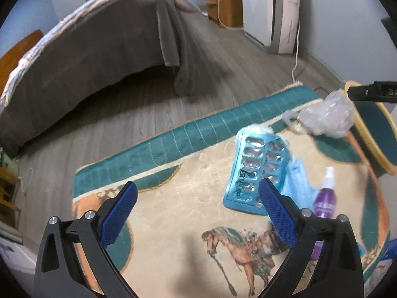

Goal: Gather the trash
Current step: 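Grasp the blue blister tray with the left gripper while the right grasps the clear plastic bag, then carry the blister tray and plastic bag into the bin and open both grippers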

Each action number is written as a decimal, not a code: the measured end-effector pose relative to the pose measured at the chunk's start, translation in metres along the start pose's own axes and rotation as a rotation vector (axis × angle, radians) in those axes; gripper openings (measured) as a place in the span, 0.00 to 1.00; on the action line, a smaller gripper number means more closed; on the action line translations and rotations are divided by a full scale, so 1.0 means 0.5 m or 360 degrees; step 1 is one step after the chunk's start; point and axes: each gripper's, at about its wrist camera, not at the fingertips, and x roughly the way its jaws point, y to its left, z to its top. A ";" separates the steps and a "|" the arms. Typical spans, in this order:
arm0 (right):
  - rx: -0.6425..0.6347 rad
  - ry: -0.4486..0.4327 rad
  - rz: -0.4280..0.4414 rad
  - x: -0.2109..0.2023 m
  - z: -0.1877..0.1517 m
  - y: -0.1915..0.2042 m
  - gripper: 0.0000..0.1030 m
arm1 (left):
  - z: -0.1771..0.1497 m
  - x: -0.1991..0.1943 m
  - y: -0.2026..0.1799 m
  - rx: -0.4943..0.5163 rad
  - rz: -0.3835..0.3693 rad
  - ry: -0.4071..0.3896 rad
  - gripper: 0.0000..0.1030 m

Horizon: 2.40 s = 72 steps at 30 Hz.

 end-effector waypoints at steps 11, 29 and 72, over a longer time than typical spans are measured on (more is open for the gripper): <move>-0.0129 0.0070 0.0005 0.058 0.026 0.035 0.94 | 0.010 0.088 -0.033 0.0132 -0.0142 0.0116 0.94; -0.0257 0.0254 0.0086 0.100 0.005 0.078 0.91 | 0.013 0.127 -0.077 0.0217 -0.0387 0.0194 0.74; -0.0267 -0.0070 0.0209 -0.159 -0.031 0.002 0.37 | 0.044 -0.178 -0.096 0.0098 -0.0433 -0.0199 0.12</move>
